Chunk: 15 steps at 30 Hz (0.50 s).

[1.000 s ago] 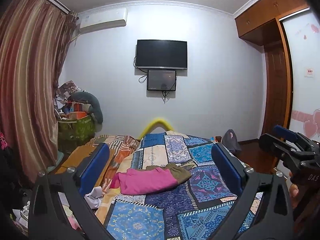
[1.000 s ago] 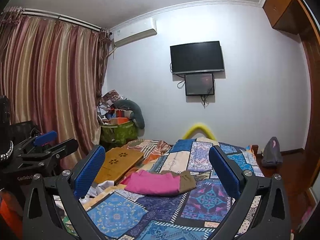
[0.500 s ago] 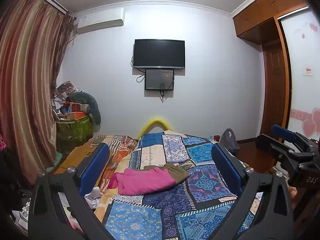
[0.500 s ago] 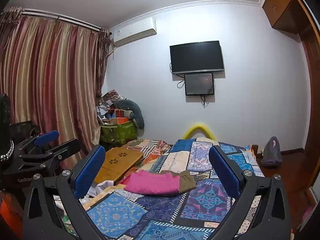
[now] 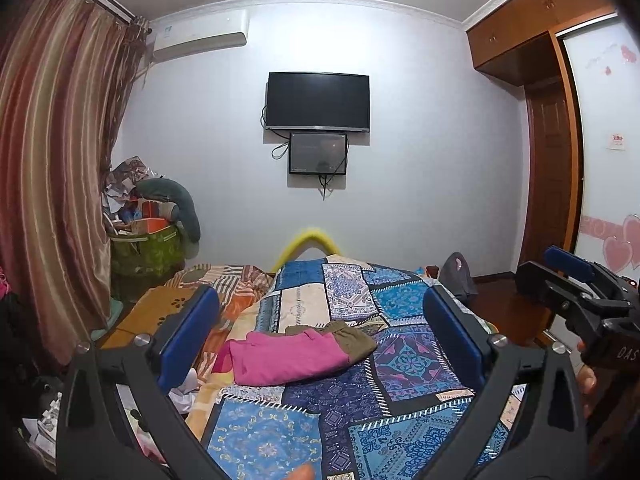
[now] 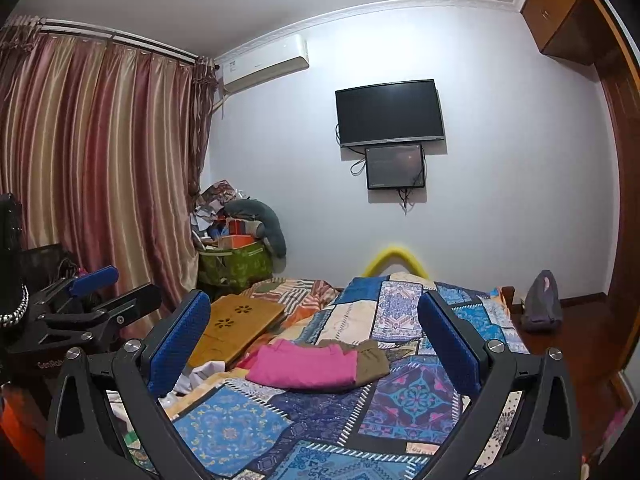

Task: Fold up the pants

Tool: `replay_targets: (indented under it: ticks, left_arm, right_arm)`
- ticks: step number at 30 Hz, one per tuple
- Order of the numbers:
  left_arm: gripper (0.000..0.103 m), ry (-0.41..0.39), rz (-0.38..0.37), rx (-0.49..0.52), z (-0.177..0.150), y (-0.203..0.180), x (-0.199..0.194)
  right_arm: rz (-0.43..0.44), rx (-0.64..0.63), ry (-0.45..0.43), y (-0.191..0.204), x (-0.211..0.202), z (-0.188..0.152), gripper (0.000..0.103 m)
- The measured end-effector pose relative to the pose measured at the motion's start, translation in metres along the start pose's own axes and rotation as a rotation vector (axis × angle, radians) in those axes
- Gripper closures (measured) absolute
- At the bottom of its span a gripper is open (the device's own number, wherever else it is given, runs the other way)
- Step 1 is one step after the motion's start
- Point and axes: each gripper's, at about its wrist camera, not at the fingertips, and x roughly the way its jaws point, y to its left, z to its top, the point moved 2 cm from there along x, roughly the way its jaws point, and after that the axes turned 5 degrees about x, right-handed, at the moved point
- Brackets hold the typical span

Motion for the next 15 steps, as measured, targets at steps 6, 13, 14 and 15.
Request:
replay_targets:
  ticks: [6,13,14,15]
  left_arm:
    - [0.0,0.009,-0.002,-0.006,0.0003,0.0016,0.0038]
    - [0.0,0.01,-0.008,-0.004,-0.0018,0.001,0.0061]
    - [0.0,0.01,-0.008,-0.005,-0.0016,0.0009,0.0056]
    - [0.0,0.011,-0.01,-0.004,-0.0019,0.0007,0.0059]
  right_arm:
    - [0.0,0.002,0.003,-0.001,0.0008,-0.001,0.0]
    - [0.001,0.005,0.01,-0.0022,0.0029,-0.0018,0.0]
    - [0.0,0.006,0.011,-0.0028,0.0036,-0.002,0.0]
    - [-0.001,0.007,0.012,-0.0034,0.004,-0.0022,0.0]
